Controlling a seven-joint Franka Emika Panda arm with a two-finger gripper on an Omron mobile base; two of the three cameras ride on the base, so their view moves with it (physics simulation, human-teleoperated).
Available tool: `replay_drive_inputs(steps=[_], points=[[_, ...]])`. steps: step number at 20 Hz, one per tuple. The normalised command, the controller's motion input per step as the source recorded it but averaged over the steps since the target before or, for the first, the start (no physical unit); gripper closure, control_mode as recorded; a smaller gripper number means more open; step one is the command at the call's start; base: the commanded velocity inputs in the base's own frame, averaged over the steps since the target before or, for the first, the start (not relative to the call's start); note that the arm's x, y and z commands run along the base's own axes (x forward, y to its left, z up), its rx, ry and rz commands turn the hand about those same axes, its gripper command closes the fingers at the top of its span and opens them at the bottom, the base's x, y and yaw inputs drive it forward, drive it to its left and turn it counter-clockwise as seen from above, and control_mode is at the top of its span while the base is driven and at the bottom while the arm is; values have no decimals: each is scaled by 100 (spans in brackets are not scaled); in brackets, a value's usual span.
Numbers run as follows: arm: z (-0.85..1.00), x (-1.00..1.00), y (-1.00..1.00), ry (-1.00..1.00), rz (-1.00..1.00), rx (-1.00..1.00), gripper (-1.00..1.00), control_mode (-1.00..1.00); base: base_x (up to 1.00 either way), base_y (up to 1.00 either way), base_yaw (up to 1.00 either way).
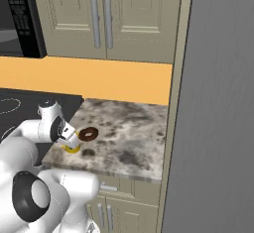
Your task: Pick the mug from the counter and place it inside the microwave. Then close the microwave.
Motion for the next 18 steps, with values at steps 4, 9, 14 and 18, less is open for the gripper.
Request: replay_drive_inputs(steps=[4,9,14,18], points=[[0,11,0,0,0,0,-100,-100,0,0,0],[-7,1,3,0,0,0,-100,-100,0,0,0],[-21,0,0,0,0,0,-100,-100,0,0,0],[-13,1,0,0,0,0,-100,-100,0,0,0]])
